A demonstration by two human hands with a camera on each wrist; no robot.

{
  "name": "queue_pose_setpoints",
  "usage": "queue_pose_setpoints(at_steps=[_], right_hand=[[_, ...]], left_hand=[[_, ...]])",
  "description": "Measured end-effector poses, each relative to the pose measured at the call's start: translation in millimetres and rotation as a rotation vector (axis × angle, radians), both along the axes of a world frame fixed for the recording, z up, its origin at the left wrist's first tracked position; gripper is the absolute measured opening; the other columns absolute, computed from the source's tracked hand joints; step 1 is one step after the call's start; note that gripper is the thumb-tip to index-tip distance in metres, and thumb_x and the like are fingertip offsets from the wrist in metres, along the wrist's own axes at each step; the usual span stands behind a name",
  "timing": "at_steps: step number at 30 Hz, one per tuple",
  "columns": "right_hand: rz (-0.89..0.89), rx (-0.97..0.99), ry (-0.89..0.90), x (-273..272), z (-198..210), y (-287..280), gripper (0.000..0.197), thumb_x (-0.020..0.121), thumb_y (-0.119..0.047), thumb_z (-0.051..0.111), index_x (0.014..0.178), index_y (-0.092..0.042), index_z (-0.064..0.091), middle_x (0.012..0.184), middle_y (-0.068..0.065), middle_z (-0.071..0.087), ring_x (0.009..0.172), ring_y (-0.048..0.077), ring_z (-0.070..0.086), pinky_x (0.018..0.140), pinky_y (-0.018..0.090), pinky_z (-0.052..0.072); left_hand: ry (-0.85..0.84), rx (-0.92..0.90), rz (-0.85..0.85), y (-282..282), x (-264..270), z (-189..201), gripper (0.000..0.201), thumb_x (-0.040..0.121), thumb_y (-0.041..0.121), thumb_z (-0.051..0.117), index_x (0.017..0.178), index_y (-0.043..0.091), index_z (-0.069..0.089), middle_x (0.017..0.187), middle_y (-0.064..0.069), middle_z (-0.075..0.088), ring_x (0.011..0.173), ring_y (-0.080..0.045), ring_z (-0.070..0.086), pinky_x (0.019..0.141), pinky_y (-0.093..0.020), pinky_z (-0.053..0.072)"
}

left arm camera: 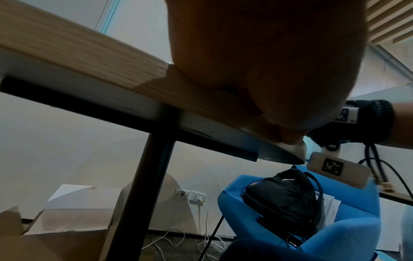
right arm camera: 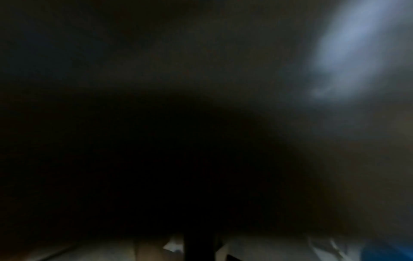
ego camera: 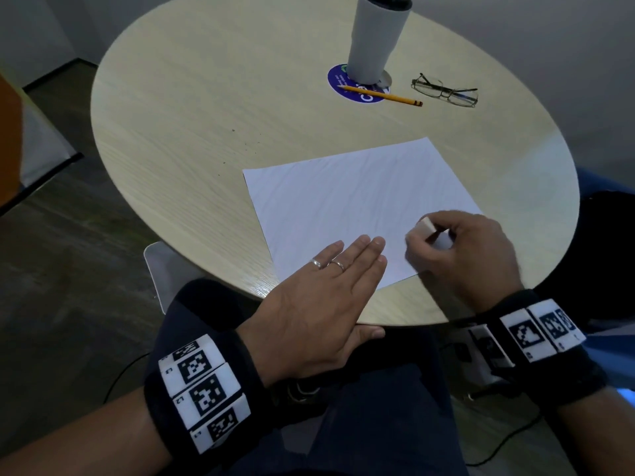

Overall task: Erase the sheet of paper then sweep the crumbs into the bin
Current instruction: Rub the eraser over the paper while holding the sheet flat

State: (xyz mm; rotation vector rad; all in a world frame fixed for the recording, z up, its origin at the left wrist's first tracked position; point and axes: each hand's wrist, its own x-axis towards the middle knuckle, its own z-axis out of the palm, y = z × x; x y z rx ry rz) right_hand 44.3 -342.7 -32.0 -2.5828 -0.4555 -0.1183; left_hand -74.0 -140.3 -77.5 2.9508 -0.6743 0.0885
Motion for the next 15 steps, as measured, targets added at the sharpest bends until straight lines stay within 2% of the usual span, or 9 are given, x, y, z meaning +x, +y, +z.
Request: queue_pose_setpoints(at_steps=[2,5,7,10,12,15], right_hand=[[-0.046,-0.036,-0.069,7,-2,-4,0.018,0.089,-0.035,0.069,0.073,-0.025,0.069,0.074,-0.010,0.067,0.068,0.013,0.059,0.062,0.031,0.041],[0.050,-0.001,-0.078,-9,-5,6,0.016,0.090,-0.030,0.073,0.076,-0.024,0.068,0.077,-0.007,0.068,0.076,0.017,0.061,0.068,0.037,0.050],[0.095,-0.041,-0.077,-22,-8,15,0.020,0.089,-0.031,0.073,0.072,-0.024,0.065,0.073,-0.007,0.065,0.076,0.015,0.059,0.068,0.036,0.050],[0.014,-0.030,-0.062,-4,-8,7,0.021,0.089,-0.034,0.069,0.071,-0.024,0.065,0.074,-0.008,0.067,0.075,0.015,0.060,0.067,0.036,0.051],[-0.030,-0.045,-0.087,7,-6,1,0.022,0.091,-0.036,0.066,0.071,-0.025,0.064,0.075,-0.007,0.066,0.077,0.017,0.059,0.066,0.036,0.048],[0.043,-0.051,-0.114,-8,-10,8,0.023,0.091,-0.036,0.066,0.072,-0.025,0.061,0.073,-0.007,0.063,0.077,0.017,0.057,0.065,0.034,0.042]], left_hand=[[-0.007,-0.011,0.003,0,0,0,0.084,0.108,0.064,0.025,0.165,0.002,0.020,0.175,-0.015,0.006,0.163,-0.026,0.004,0.131,-0.046,0.014],[0.000,-0.013,0.002,0,0,0,0.084,0.108,0.064,0.025,0.165,0.002,0.018,0.175,-0.015,0.004,0.163,-0.025,0.002,0.131,-0.046,0.013],[0.002,-0.008,0.006,0,0,-1,0.085,0.108,0.064,0.024,0.165,0.002,0.017,0.175,-0.015,0.003,0.163,-0.025,0.001,0.131,-0.045,0.012],[-0.003,-0.002,0.000,0,1,-1,0.084,0.108,0.064,0.024,0.165,0.002,0.019,0.175,-0.015,0.005,0.163,-0.026,0.002,0.131,-0.045,0.011],[-0.007,-0.005,0.004,1,0,-2,0.084,0.108,0.065,0.024,0.165,0.002,0.020,0.175,-0.015,0.006,0.163,-0.026,0.003,0.131,-0.045,0.012],[-0.005,-0.013,0.000,0,0,-2,0.085,0.109,0.065,0.023,0.165,0.002,0.018,0.175,-0.015,0.004,0.163,-0.026,0.002,0.131,-0.046,0.013]])
